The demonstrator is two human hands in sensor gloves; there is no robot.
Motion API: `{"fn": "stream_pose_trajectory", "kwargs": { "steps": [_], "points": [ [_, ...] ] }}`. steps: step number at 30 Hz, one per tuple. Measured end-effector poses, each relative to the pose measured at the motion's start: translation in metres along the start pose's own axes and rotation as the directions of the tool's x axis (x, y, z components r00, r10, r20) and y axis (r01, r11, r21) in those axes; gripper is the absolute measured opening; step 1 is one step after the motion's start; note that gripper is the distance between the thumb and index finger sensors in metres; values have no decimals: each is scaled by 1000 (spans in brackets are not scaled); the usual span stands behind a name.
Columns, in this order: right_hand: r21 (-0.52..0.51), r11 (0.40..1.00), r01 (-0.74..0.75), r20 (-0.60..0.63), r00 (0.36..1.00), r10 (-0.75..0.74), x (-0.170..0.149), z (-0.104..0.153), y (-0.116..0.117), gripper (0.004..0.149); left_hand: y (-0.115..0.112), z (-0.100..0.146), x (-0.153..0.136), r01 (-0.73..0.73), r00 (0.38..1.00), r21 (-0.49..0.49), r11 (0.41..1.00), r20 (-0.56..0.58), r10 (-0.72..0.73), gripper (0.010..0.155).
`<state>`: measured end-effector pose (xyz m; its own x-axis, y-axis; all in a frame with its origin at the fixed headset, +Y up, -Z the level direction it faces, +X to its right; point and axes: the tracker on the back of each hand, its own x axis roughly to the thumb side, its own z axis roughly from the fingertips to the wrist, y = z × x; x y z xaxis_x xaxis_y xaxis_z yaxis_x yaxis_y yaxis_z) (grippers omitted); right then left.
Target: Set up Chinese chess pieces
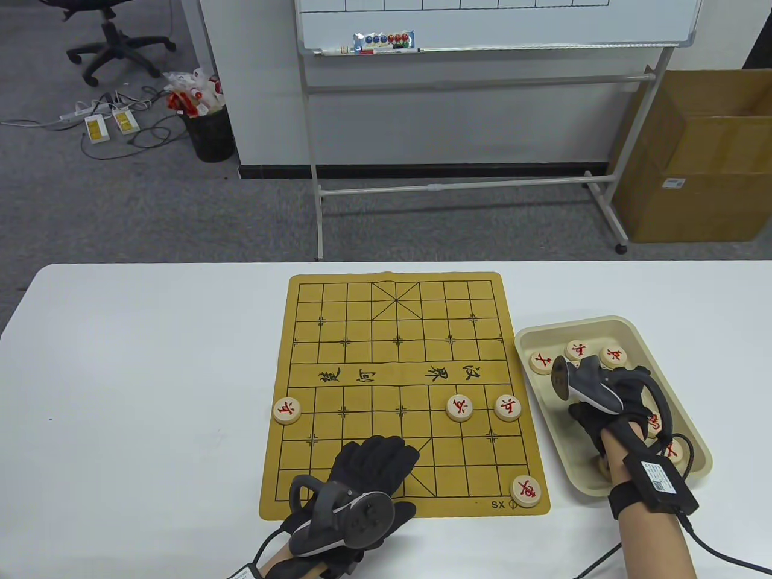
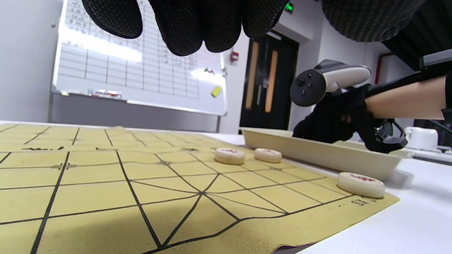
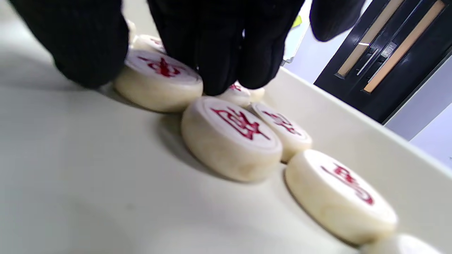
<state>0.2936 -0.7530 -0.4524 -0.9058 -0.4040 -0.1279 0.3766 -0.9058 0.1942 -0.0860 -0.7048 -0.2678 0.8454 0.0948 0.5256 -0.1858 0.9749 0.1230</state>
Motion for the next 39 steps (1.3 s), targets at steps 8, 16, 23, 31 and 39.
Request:
{"fn": "stream_pose_trajectory", "kwargs": {
  "steps": [8, 16, 23, 31, 39],
  "points": [
    [-9, 999, -41, 9, 999, 41, 2, 2, 1, 73, 0, 0, 0, 2, 1000, -1, 1000, -1, -2, 80],
    [-21, 1000, -20, 10, 1000, 20, 3, 2, 2, 73, 0, 0, 0, 1, 1000, 3, 1000, -5, -1, 80],
    [-63, 998, 4, 17, 1000, -2, 0, 4, 2, 76, 0, 0, 0, 0, 1000, 6, 1000, -5, 0, 80],
    [-192, 971, 146, 64, 989, -136, -14, 34, -35, 76, 0, 0, 0, -6, 1000, 11, 1000, -3, 6, 80],
    [-363, 861, 355, 296, 921, -255, 6, 113, -83, 76, 0, 2, 6, -26, 999, 44, 999, 26, 25, 80]
  ]
}}
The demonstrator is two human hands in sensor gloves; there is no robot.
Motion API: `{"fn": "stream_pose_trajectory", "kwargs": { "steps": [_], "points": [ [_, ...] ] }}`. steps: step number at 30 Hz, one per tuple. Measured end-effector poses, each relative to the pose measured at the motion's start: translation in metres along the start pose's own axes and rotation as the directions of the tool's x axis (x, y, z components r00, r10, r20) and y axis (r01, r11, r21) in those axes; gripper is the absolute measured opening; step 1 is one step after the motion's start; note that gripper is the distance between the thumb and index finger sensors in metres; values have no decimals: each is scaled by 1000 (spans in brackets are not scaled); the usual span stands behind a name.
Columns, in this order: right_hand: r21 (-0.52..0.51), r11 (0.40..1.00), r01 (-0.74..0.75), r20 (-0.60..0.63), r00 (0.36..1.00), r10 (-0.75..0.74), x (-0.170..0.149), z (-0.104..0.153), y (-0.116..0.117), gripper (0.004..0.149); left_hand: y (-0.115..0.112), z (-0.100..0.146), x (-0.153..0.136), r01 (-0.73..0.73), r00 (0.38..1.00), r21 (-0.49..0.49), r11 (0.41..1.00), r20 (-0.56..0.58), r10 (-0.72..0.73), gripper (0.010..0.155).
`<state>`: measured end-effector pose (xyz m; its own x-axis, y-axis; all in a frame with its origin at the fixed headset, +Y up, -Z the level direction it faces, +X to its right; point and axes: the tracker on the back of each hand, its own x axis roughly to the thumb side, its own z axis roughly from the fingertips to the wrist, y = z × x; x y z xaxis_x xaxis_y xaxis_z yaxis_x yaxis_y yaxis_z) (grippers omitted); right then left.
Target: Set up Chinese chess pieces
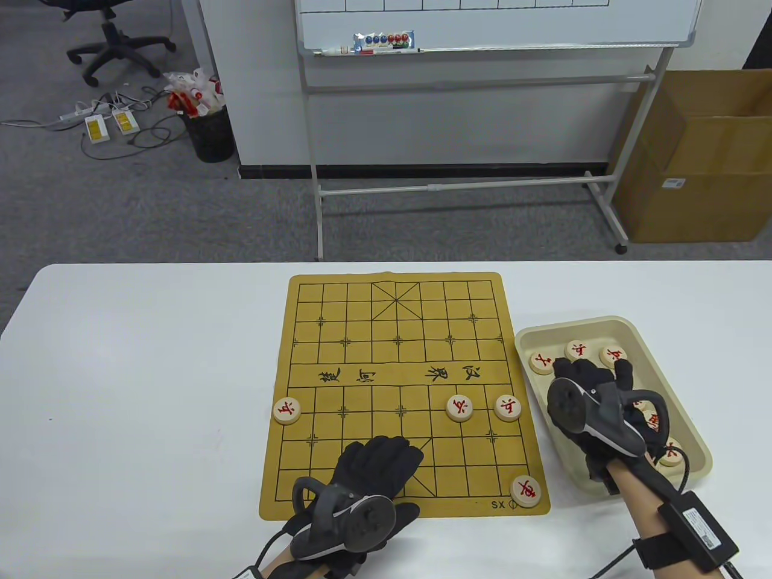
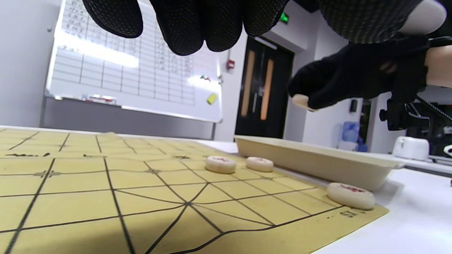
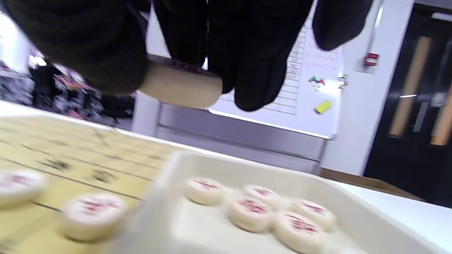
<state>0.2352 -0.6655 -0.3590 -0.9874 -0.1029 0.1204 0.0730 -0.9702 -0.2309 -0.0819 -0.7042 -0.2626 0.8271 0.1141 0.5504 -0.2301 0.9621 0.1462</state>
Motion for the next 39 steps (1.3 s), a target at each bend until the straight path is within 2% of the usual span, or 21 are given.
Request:
{"fn": "stream_pose_trajectory", "kwargs": {
  "steps": [3, 5, 7, 10, 14, 18, 21, 25, 28, 31, 33, 36, 39],
  "points": [
    [-14, 991, 131, 84, 988, -129, 23, 19, -11, 76, 1, 2, 6, 0, 1000, 22, 1000, 17, 0, 80],
    [10, 965, 261, 139, 956, -260, 38, 30, -14, 75, 2, 3, 9, -3, 1000, 44, 999, 29, 2, 80],
    [80, 918, 388, 178, 901, -396, 53, 41, -14, 75, 4, 5, 12, 4, 999, 75, 997, 47, -8, 80],
    [240, 815, 527, 224, 787, -575, 75, 53, -10, 76, 8, 10, 21, 56, 992, 155, 986, 103, -73, 80],
    [431, 671, 604, 231, 645, -729, 97, 62, -2, 77, 12, 17, 37, 155, 956, 286, 946, 197, -216, 74],
    [515, 571, 639, 202, 557, -805, 107, 67, 4, 77, 12, 20, 45, 153, 944, 331, 931, 230, -237, 56],
    [551, 519, 653, 177, 516, -838, 110, 72, 6, 77, 13, 20, 45, 133, 944, 338, 932, 243, -223, 52],
    [461, 557, 691, 230, 513, -827, 109, 75, 2, 75, 25, 18, 38, 175, 942, 346, 922, 214, -259, 51],
    [372, 639, 673, 247, 592, -767, 104, 79, -6, 77, 43, 14, 16, 269, 936, 331, 904, 133, -327, 51],
    [302, 695, 653, 267, 642, -719, 98, 81, -10, 76, 56, 7, -21, 388, 911, 193, 901, 69, -407, 51],
    [292, 706, 646, 278, 649, -708, 96, 81, -12, 75, 58, 9, -49, 465, 881, 100, 880, 50, -471, 51],
    [283, 716, 638, 286, 657, -698, 94, 82, -14, 75, 45, 23, -88, 534, 846, -47, 844, 31, -533, 51],
    [286, 719, 633, 289, 659, -695, 94, 83, -14, 74, 22, 38, -111, 562, 825, -144, 814, 34, -564, 51]
  ]
}}
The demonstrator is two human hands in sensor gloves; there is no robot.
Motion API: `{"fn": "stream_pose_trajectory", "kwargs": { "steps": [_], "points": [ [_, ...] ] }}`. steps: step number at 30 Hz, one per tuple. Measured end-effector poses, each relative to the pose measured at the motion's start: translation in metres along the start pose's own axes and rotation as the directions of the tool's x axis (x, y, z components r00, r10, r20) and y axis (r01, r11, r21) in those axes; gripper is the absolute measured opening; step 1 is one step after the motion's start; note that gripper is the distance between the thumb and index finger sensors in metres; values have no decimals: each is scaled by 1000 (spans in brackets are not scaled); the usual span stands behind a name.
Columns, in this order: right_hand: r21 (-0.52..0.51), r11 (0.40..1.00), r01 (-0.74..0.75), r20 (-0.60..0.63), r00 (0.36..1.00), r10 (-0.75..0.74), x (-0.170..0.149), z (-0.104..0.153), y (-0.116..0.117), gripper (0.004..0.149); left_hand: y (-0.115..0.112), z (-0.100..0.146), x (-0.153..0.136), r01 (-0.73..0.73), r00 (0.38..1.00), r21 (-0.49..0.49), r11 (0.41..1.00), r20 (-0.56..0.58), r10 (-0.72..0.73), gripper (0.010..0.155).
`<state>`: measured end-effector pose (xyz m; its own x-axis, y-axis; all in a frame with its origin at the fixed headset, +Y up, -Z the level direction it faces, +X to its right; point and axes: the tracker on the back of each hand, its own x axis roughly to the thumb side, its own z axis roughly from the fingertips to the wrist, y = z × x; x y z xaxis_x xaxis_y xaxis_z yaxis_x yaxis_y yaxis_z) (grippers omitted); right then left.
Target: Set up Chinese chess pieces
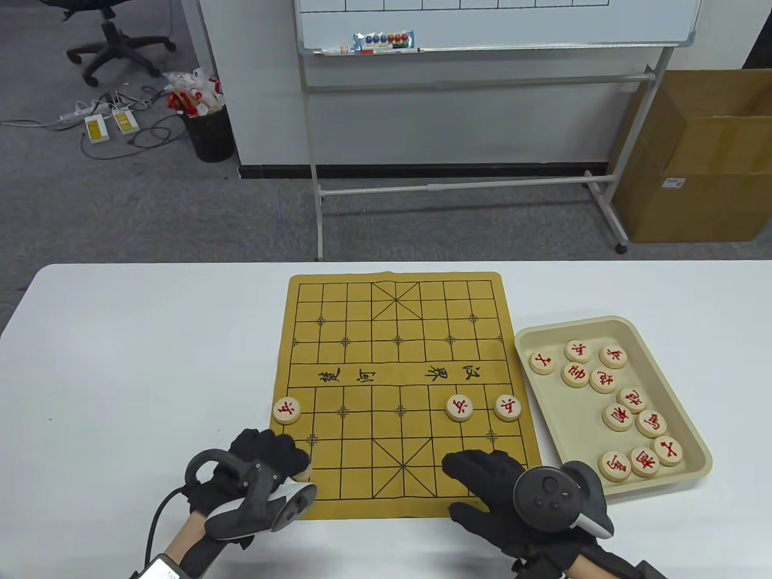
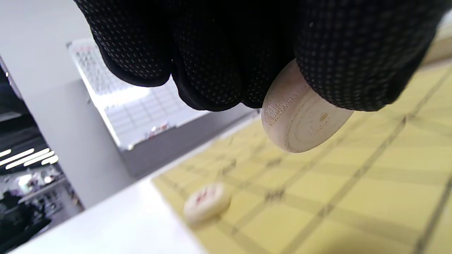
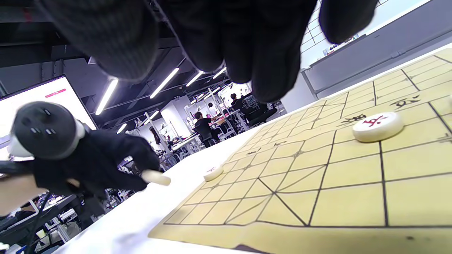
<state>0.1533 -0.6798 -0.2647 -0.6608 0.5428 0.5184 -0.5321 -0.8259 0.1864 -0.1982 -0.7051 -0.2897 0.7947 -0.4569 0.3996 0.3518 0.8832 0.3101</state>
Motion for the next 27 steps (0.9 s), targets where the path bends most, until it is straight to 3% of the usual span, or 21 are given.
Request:
{"fn": "stream_pose_trajectory", "kwargs": {
  "steps": [6, 8, 15, 17, 21, 27],
  "points": [
    [14, 1000, -11, 2, 1000, 11, 1, 1, 2, 73, -33, 7, 10, 38, 999, -56, 998, 26, -37, 51],
    [12, 1000, -12, 3, 1000, 12, 2, 2, 2, 73, -37, 9, 14, 19, 999, -50, 999, 39, -17, 52],
    [11, 1000, -21, 3, 1000, 21, 2, 2, 3, 73, -39, 10, 28, 113, 990, -177, 978, 105, -95, 52],
    [11, 1000, -24, 2, 1000, 24, 2, 2, 3, 73, -30, 8, 25, 101, 991, -147, 984, 98, -87, 52],
    [-10, 999, -34, -4, 999, 34, 2, 2, 3, 74, 11, -6, 21, -47, 999, -22, 999, 5, 47, 57],
    [-80, 995, -57, -27, 998, 55, 1, 4, 2, 77, 81, -33, 44, -252, 966, 196, 948, 1, 257, 69]
  ]
}}
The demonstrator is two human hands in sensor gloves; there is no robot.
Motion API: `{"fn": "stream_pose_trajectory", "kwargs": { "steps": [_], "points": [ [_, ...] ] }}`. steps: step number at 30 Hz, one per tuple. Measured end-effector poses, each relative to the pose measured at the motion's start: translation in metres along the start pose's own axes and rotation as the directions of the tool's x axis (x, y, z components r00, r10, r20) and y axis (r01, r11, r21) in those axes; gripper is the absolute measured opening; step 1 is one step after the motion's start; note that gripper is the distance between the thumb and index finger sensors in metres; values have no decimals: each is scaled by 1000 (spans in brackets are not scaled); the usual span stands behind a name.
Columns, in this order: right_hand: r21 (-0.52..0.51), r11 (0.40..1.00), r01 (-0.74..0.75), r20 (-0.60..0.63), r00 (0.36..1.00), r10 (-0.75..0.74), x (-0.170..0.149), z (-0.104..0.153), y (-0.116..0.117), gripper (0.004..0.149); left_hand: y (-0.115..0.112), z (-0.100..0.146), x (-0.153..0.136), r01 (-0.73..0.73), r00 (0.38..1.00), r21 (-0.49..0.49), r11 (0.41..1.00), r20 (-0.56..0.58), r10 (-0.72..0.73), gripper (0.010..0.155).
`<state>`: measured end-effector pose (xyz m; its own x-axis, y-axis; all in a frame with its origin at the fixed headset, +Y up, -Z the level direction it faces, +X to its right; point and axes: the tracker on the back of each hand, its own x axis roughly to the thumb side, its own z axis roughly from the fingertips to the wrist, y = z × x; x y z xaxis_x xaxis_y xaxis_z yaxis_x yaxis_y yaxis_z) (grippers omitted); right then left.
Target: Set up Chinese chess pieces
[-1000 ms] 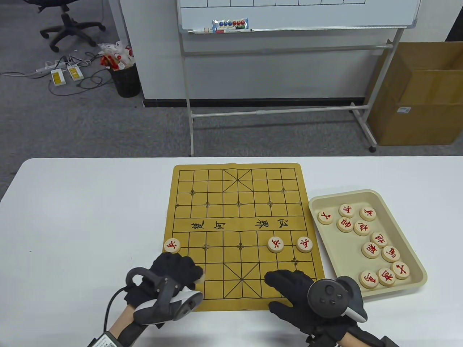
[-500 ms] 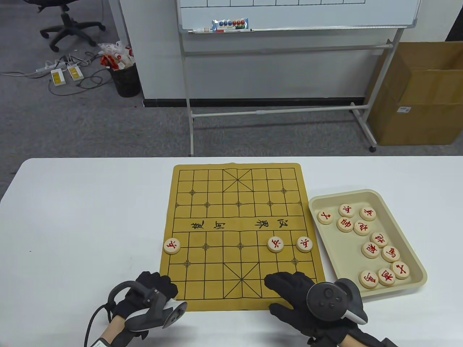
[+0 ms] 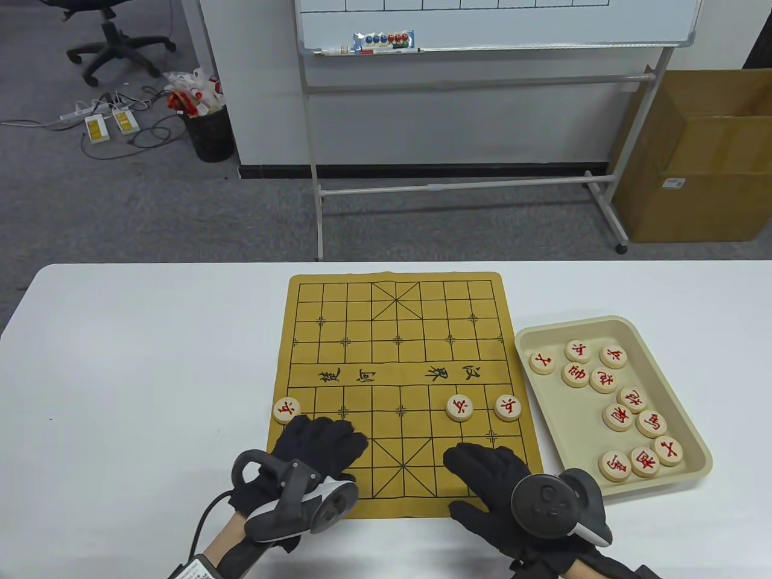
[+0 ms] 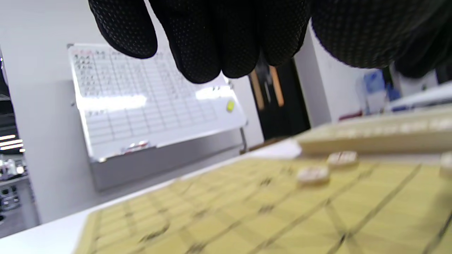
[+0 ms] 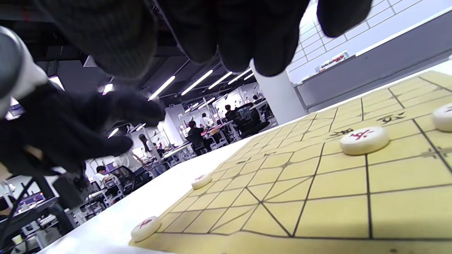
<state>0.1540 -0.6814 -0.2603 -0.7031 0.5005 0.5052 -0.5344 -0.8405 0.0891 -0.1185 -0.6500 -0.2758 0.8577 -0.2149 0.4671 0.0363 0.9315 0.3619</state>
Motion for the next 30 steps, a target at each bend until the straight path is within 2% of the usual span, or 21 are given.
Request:
{"fn": "stream_pose_trajectory", "kwargs": {
  "steps": [2, 4, 10, 13, 19, 26, 30],
  "points": [
    [-19, 1000, 1, 2, 1000, -1, -1, 1, -1, 78, 9, -9, 12, -114, 994, 49, 992, 5, 114, 71],
    [-21, 1000, 5, -1, 1000, -5, -2, 1, -1, 78, 8, -13, 23, -205, 979, 43, 978, 13, 204, 73],
    [-28, 999, -31, -6, 1000, 30, -3, 0, 9, 78, -26, -7, 34, -386, 922, -15, 922, -30, 385, 79],
    [-15, 998, -55, -11, 998, 55, -3, -1, 17, 79, -37, -3, 33, -419, 908, -56, 906, -40, 417, 79],
    [0, 996, -88, -12, 996, 88, -3, -3, 23, 78, -40, 0, 37, -386, 922, -46, 921, -16, 386, 78],
    [0, 997, -79, -31, 996, 79, -7, -5, 23, 78, -41, 2, 41, -365, 931, -40, 930, 2, 365, 79],
    [-29, 996, -85, -44, 996, 83, -9, -7, 15, 77, -41, 3, 43, -356, 934, -47, 933, 9, 357, 79]
  ]
}}
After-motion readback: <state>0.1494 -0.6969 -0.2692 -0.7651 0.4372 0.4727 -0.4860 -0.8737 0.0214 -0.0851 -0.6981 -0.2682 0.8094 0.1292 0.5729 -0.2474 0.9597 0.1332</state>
